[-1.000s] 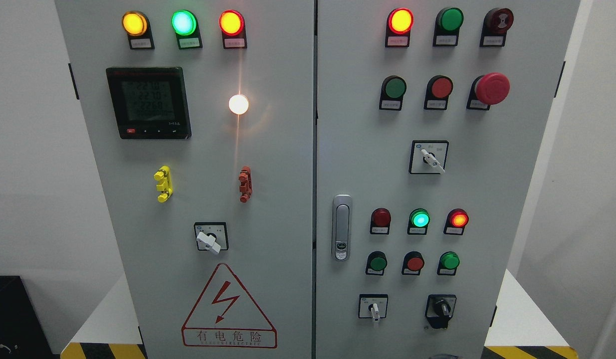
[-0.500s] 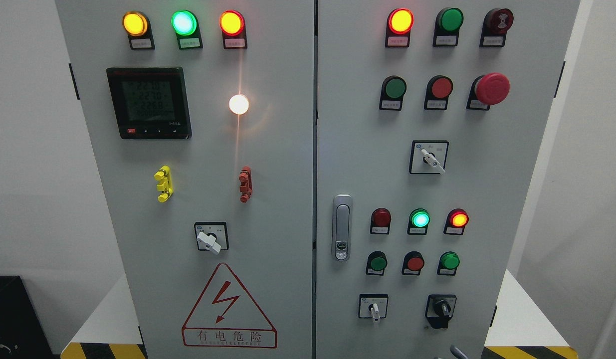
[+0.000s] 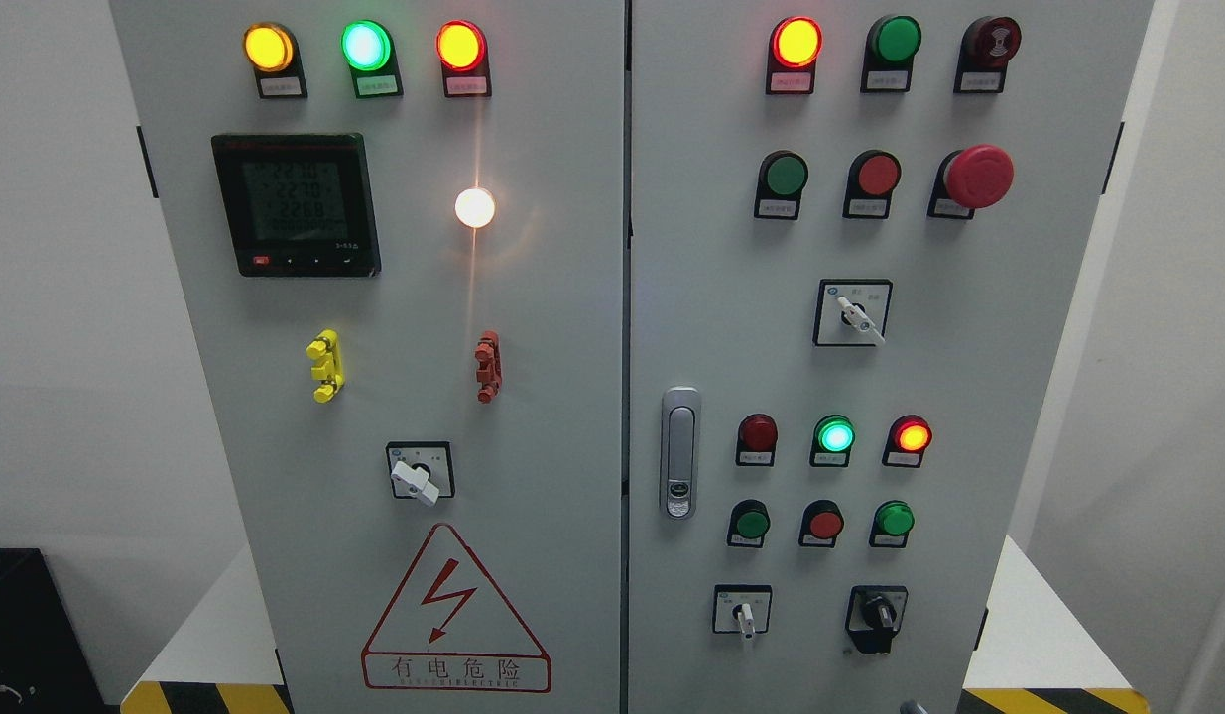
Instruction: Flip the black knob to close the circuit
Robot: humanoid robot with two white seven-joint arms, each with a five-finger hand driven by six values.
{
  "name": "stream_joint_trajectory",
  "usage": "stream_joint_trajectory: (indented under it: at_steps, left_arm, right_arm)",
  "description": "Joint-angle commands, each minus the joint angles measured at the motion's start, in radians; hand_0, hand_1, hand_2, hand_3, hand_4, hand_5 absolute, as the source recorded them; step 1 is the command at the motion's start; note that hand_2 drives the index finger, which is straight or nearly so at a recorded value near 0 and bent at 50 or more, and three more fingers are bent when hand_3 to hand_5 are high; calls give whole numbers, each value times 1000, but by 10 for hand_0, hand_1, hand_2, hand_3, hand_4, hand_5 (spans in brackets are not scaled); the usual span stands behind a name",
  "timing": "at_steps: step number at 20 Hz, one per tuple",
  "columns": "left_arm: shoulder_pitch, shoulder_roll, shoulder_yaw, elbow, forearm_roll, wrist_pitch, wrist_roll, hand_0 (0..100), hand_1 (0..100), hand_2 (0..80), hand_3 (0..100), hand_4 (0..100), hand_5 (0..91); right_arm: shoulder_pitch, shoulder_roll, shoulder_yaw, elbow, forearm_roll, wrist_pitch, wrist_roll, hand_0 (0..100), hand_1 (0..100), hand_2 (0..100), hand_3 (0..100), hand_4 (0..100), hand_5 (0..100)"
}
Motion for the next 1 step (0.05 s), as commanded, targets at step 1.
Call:
stream_joint_trajectory:
  at_steps: [1]
  left_arm:
    - [0,0,-1,-1,0,-1,-1,120,556,0,0,0,0]
  right_arm:
    - [10,-3,-22,-28,-16,0,0,0,0,0,71,12,0]
